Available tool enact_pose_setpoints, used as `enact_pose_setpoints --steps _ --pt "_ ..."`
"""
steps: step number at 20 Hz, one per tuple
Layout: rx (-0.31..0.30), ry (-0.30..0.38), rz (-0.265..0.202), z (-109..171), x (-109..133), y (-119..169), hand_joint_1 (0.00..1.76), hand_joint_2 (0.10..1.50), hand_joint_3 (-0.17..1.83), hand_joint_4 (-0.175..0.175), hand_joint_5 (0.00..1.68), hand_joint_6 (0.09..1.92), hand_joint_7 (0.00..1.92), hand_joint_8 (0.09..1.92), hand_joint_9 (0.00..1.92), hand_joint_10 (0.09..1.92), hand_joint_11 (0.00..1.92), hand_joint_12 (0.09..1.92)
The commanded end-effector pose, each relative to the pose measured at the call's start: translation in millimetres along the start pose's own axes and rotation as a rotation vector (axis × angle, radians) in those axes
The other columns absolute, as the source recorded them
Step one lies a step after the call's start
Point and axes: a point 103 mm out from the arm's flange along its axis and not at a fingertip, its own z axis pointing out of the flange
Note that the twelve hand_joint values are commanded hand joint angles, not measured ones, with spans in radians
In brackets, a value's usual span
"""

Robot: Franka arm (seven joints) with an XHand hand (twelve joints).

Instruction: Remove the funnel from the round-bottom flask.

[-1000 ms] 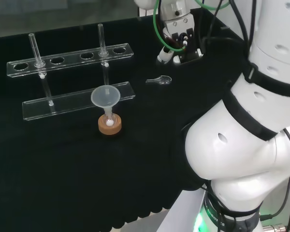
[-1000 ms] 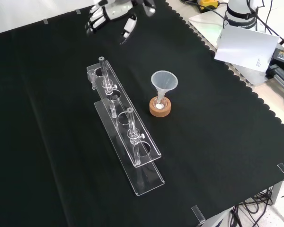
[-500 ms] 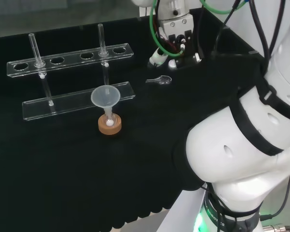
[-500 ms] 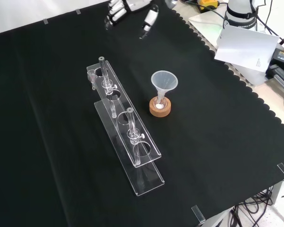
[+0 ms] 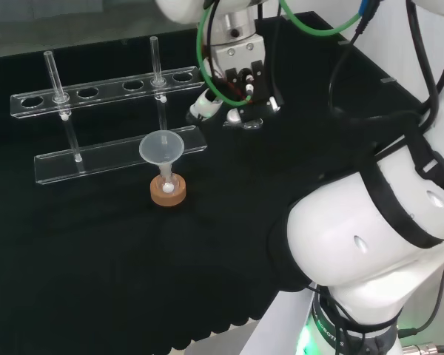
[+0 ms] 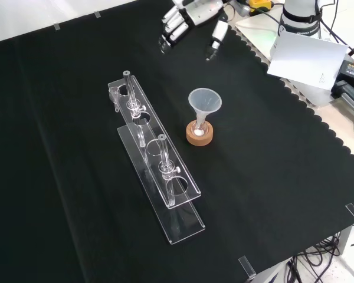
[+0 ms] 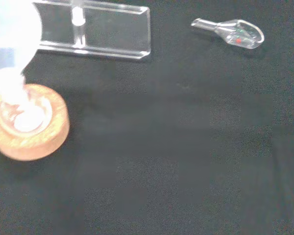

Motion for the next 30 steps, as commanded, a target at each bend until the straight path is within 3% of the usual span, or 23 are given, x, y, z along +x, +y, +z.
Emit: enact_pose_setpoints --steps 1,10,16,26,30 --pt "0.041 -0.042 -0.037 5 29 -14 0.54 0.92 -0.17 -0.027 0.20 0.09 0.01 0.62 0.23 0.71 0.22 1.48" --pt "0.061 -0.063 -0.095 15 53 -16 0.43 0.86 -0.16 -0.016 0.10 0.09 0.00 0.39 0.09 0.78 0.18 1.54" --pt "0.072 -0.110 -0.129 19 68 -10 0.47 0.83 -0.14 -0.011 0.01 0.09 0.00 0.15 0.02 0.82 0.17 1.56" --pt "0.124 -0.165 -0.162 32 88 7 0.62 0.80 -0.12 -0.014 0.00 0.09 0.00 0.09 0.00 0.63 0.14 1.56" --pt "0.147 -0.186 -0.176 37 97 13 0.61 0.80 -0.11 -0.013 0.00 0.09 0.00 0.09 0.00 0.45 0.12 1.56"
